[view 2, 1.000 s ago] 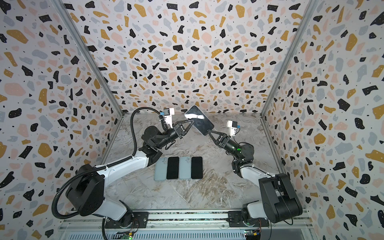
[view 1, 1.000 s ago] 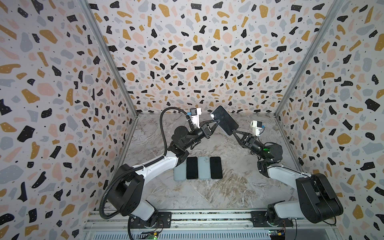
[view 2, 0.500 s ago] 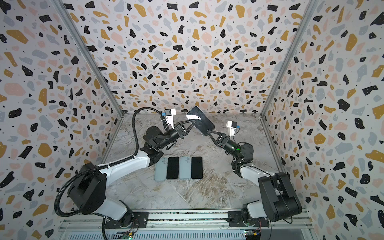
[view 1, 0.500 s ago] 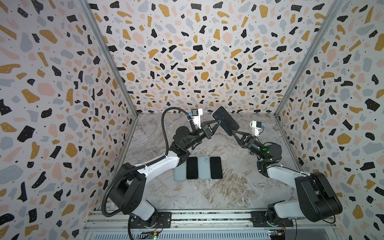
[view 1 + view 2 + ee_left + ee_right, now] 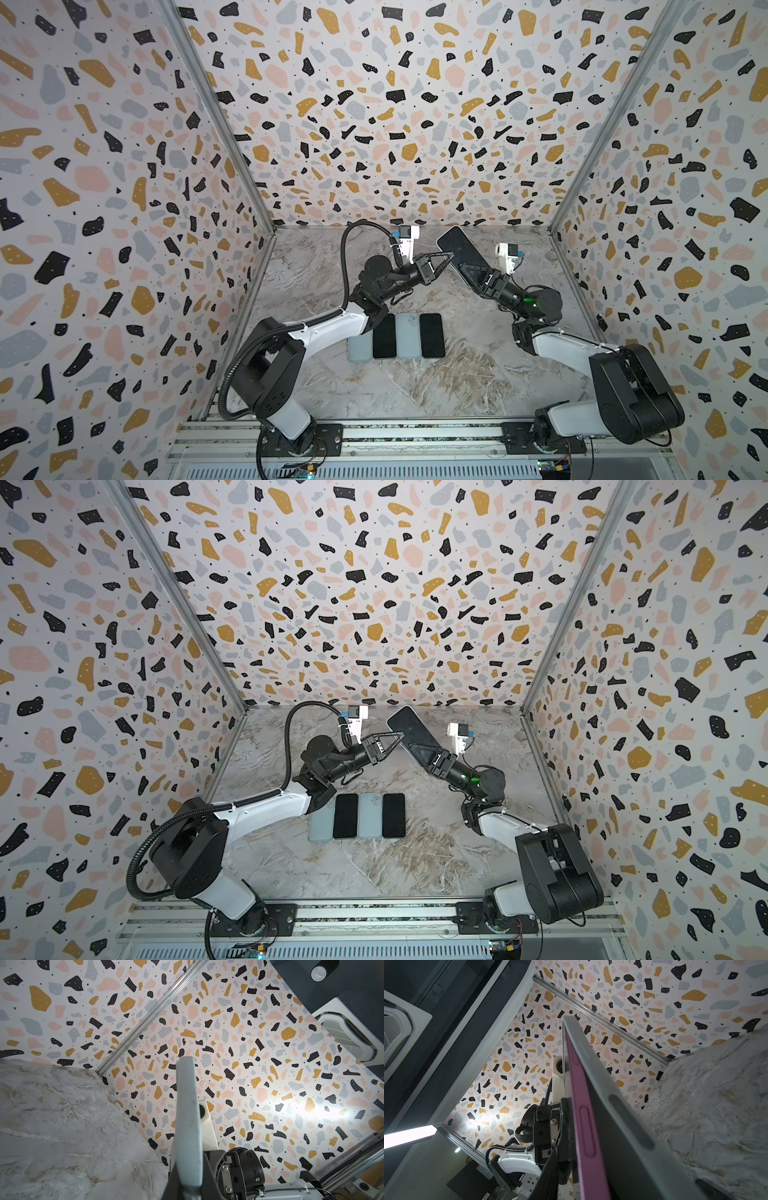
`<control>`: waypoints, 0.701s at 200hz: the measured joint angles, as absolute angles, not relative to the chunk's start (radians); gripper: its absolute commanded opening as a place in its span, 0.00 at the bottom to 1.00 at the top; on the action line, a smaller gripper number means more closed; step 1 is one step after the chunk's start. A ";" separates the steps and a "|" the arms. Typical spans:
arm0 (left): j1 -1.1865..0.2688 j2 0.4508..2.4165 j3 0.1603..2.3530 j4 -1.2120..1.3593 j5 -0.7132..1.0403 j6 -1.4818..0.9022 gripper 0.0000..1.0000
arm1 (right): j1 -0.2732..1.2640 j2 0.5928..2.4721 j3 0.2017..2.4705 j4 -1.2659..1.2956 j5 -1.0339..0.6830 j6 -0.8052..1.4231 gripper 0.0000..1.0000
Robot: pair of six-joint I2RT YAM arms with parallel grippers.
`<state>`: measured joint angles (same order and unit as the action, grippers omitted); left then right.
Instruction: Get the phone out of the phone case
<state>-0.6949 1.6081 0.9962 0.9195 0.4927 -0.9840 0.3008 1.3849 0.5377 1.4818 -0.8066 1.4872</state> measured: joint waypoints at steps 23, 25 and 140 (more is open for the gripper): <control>-0.695 1.608 0.996 0.920 0.496 -0.994 0.00 | 0.296 1.385 0.537 1.481 -0.809 1.494 0.21; -0.695 1.608 0.996 0.921 0.496 -0.995 0.00 | 0.295 1.385 0.537 1.482 -0.809 1.494 0.21; -0.685 1.594 0.960 0.946 0.585 -1.028 0.00 | 0.272 1.316 0.471 1.476 -0.820 1.505 0.13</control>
<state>-0.6846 1.5936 0.9596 0.9463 0.5854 -1.0275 0.2722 1.3163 0.4709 1.4757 -0.8196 1.5047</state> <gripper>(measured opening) 0.117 0.159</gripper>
